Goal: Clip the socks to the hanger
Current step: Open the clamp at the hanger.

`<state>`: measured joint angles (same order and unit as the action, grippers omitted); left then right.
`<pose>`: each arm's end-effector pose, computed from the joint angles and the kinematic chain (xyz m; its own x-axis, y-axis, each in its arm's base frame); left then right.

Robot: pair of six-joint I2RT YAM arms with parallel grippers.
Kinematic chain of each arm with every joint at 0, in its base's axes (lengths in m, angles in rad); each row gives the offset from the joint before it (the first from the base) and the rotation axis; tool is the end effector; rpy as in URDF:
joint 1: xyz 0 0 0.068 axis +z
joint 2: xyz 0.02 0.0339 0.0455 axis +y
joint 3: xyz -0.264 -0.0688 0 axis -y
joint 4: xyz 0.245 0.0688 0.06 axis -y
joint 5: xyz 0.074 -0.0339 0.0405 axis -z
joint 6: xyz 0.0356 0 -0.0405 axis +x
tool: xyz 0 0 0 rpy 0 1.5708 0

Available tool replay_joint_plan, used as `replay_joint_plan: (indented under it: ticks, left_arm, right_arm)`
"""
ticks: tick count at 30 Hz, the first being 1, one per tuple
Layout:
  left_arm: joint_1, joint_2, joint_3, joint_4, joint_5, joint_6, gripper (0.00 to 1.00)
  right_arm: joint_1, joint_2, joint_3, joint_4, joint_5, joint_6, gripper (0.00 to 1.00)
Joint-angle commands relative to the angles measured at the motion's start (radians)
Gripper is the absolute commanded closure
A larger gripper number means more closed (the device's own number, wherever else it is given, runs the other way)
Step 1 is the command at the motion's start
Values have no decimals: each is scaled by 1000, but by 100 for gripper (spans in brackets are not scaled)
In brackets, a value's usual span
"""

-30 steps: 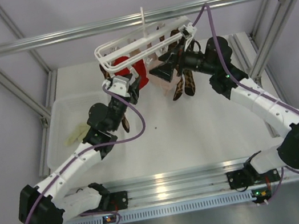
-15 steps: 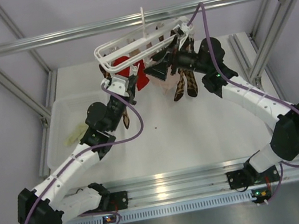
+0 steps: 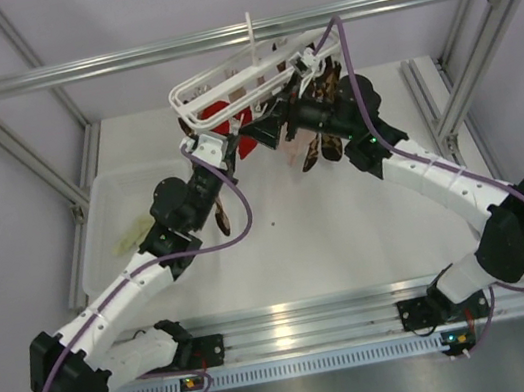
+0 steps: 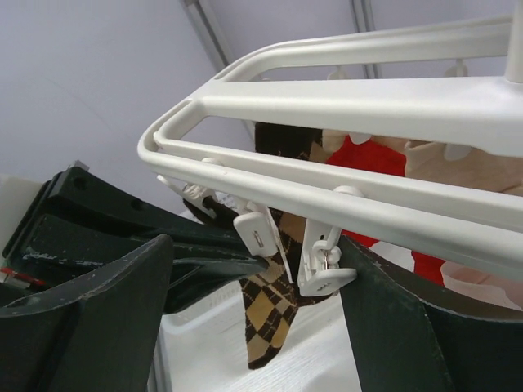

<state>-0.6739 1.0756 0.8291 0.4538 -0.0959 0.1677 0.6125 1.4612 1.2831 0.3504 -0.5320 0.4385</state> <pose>0.2005 -0.1558 0.3667 0.2500 0.0130 -0.9682 0.5134 0.8460 0.1439 0.2727 0.2137 0.4095 -0.2570 0.2666 -0.9289 -0.8784 0.3364 0.3396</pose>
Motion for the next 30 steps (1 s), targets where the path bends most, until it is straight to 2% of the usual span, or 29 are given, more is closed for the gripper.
replay_joint_plan:
  ticks: [1, 3, 10, 16, 22, 26, 30]
  left_arm:
    - [-1, -32, 11, 23, -21, 29, 100]
    - [-3, -36, 7, 25, -16, 29, 100]
    - [-10, -37, -1, 26, -14, 46, 100]
    - [-12, -36, -2, 22, -30, 69, 100]
    - [-18, -36, 1, 14, -37, 93, 100]
    - [-19, -48, -8, 13, -21, 93, 100]
    - [-18, -71, -22, 13, 7, 59, 100]
  right_arm:
    - [9, -30, 36, -20, 81, -17, 23]
    - [9, -15, 48, -31, 105, -6, 29]
    - [13, 19, 85, -42, 141, 54, 39]
    - [33, 27, 90, -33, 145, 65, 40]
    - [69, 39, 111, -94, 171, 23, 40]
    - [73, 37, 113, -103, 208, 11, 47]
    - [72, 33, 101, -85, 207, 5, 67]
